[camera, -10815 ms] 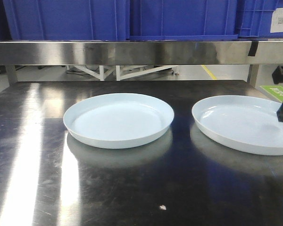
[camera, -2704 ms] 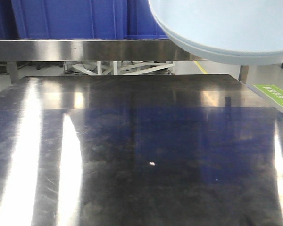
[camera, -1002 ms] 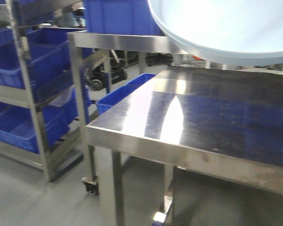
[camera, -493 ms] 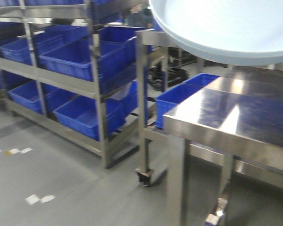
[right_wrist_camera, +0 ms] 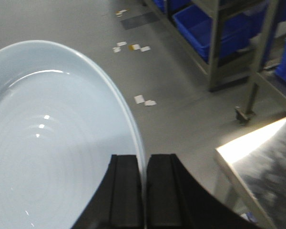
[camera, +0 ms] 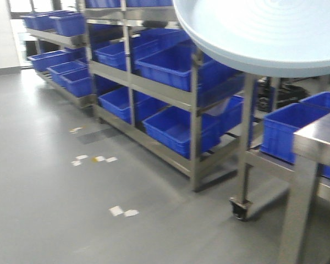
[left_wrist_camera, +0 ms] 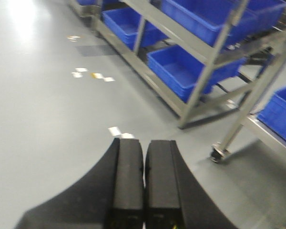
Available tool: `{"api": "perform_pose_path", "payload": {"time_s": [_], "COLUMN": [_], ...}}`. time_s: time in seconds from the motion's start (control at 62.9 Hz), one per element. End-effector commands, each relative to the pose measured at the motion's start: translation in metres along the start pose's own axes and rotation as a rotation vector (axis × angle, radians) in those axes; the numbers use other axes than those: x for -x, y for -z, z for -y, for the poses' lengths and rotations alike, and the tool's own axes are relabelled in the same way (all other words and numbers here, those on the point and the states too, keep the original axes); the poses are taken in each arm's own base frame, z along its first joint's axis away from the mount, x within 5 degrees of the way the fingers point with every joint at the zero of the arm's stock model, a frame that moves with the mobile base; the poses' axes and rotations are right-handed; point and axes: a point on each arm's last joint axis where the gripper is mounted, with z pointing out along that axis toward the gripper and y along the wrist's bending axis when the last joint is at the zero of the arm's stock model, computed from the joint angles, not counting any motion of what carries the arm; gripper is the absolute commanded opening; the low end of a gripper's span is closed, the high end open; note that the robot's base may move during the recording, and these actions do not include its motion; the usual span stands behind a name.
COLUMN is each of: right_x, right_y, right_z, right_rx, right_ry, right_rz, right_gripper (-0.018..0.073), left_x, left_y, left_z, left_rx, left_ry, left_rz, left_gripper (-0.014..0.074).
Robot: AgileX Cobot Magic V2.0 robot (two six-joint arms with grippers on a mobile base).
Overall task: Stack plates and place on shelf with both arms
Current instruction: 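Drive the base away from the table holding the plates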
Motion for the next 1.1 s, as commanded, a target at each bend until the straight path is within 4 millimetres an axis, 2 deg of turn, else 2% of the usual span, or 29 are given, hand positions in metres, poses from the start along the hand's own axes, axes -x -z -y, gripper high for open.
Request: {"api": "perform_pose_path", "payload": {"time_s": [0.0, 1.082], "right_x": [0.0164, 0.0164], "right_y": [0.0056, 0.0056], "right_z": [-0.0005, -0.0005], "right_rx": [-0.001, -0.001], "right_ry": [-0.007, -0.007], "right_rz": [0.121, 0.121], "right_gripper": [0.0048, 0.0048], "left_x": [0.0165, 0.0162], "left_y": [0.0021, 0.0021], "left_z": [0.0048, 0.0058], "left_rx": [-0.03, -0.038], "left_ry": [-0.001, -0.003], "left_rz": [0.109, 0.106], "left_gripper": [0.009, 0.009]}}
